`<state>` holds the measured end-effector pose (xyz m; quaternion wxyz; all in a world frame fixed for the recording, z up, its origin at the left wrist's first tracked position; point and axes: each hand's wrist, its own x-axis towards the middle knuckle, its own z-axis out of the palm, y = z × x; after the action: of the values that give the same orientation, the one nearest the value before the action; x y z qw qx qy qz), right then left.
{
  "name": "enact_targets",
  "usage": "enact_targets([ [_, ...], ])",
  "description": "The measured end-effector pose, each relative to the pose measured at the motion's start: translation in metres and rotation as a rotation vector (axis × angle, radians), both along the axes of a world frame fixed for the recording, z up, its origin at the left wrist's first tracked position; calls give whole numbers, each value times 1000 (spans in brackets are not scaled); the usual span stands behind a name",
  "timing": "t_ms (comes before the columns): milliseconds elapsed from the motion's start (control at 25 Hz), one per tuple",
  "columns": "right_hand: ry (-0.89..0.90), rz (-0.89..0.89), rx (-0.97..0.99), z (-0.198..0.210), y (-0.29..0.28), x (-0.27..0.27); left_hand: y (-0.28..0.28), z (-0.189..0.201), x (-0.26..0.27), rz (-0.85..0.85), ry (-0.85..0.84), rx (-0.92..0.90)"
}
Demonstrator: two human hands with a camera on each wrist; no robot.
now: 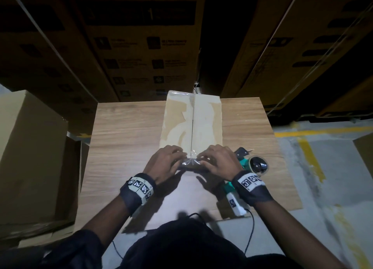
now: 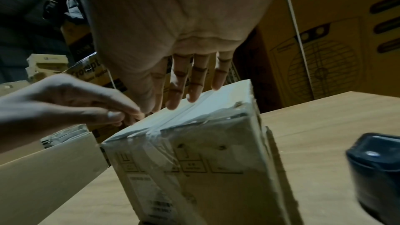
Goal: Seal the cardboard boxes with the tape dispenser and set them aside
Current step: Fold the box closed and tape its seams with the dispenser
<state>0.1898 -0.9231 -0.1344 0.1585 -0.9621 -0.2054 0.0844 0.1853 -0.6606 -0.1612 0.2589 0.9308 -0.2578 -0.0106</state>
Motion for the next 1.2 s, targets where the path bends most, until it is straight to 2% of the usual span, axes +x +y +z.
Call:
enact_targets([
  [120, 37, -90, 68, -4, 27, 12, -24, 6, 15, 8, 121, 5],
  [280, 102, -210, 123, -10, 34, 17, -27, 7, 25, -31, 189, 45],
  [400, 83, -144, 40, -9, 34, 20, -27, 11, 31, -95, 204, 113],
  [600, 84, -34, -75, -7, 38, 24, -31, 17, 37, -204, 169, 399],
  [720, 70, -7, -107, -7, 39, 26, -36, 21, 35, -220, 151, 472],
  [840, 88, 12, -124, -8, 40, 30, -38, 22, 37, -186, 184, 463],
  [1000, 124, 10, -138, -9, 46, 37, -43, 23, 43, -88, 267, 347],
  [1200, 147, -68, -107, -22, 52, 40, -52, 17, 46, 43, 314, 258],
])
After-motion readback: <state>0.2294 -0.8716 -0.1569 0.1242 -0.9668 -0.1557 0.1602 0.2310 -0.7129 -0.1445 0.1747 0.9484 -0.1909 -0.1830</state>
